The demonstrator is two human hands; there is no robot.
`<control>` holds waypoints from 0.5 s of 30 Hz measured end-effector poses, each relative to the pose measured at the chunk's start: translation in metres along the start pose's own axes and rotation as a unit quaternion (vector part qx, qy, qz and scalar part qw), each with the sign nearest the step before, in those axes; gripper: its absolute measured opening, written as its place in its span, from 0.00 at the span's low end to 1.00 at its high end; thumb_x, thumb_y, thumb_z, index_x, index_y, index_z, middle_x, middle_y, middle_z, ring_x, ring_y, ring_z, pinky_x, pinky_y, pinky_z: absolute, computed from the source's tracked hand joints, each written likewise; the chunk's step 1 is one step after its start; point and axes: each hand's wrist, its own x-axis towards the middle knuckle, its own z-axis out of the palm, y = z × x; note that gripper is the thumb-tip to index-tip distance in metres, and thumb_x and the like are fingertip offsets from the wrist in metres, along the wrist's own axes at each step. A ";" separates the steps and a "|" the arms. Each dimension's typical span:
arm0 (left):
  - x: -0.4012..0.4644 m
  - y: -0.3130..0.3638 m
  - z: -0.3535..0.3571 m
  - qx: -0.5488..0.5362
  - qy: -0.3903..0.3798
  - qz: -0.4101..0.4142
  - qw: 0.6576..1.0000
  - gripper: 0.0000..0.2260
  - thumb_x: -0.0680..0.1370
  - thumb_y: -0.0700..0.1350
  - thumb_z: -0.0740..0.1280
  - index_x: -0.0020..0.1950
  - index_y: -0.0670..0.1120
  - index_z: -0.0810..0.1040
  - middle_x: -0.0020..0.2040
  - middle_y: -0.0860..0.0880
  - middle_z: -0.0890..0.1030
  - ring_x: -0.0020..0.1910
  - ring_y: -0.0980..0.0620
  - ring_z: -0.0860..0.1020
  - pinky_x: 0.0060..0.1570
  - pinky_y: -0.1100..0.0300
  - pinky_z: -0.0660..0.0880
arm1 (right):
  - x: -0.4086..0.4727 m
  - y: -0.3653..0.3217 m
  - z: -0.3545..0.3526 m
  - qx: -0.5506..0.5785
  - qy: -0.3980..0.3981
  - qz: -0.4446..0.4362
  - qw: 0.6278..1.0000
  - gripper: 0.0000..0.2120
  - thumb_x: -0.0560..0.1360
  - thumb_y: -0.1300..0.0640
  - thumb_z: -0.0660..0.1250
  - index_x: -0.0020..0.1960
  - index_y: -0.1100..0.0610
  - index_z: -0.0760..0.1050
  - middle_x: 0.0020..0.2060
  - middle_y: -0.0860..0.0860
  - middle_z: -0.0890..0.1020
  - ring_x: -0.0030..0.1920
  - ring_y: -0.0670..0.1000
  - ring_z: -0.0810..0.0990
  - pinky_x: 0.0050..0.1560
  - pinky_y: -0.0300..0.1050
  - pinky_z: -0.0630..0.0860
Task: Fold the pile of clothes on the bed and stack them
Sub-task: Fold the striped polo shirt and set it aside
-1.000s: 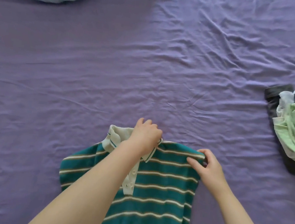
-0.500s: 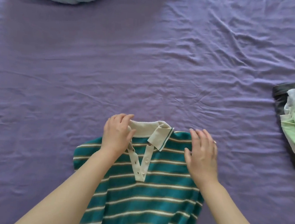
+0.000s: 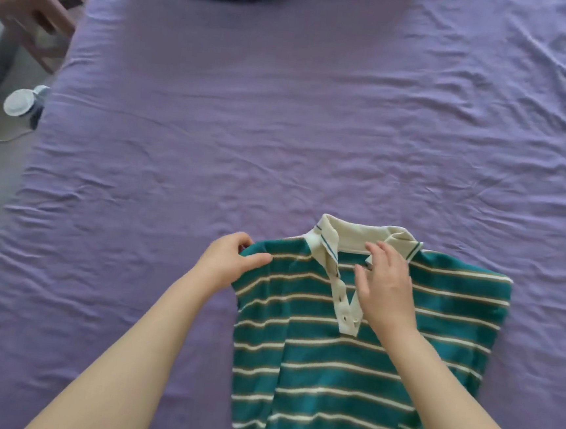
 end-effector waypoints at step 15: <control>0.010 0.071 0.055 0.099 0.124 0.184 0.970 0.10 0.80 0.48 0.62 0.55 0.48 0.81 0.49 0.50 0.79 0.50 0.50 0.74 0.54 0.51 0.73 | 0.032 -0.036 0.026 -0.029 0.001 -0.082 0.996 0.15 0.77 0.58 0.65 0.63 0.53 0.73 0.56 0.53 0.77 0.52 0.53 0.76 0.46 0.49 0.77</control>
